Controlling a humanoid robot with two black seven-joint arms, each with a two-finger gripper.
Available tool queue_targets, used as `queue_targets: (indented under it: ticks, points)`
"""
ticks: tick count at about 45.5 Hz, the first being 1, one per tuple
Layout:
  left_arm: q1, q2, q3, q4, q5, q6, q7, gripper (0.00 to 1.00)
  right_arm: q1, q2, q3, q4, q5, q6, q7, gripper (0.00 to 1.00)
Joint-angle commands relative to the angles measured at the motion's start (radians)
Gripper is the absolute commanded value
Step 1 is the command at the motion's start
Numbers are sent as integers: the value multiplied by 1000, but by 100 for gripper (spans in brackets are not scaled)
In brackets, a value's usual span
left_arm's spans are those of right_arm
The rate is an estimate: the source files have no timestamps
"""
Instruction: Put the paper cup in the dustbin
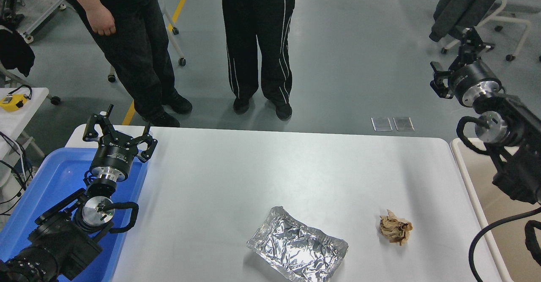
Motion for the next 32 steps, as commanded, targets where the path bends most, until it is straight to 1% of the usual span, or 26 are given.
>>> queue_targets:
  ticks: [1, 32]
  points:
    - [0, 0, 0, 0, 0, 0, 0, 100, -94, 71, 59, 3, 0, 1, 44, 99]
    - [0, 0, 0, 0, 0, 0, 0, 100, -101, 75, 59, 3, 1, 3, 44, 99]
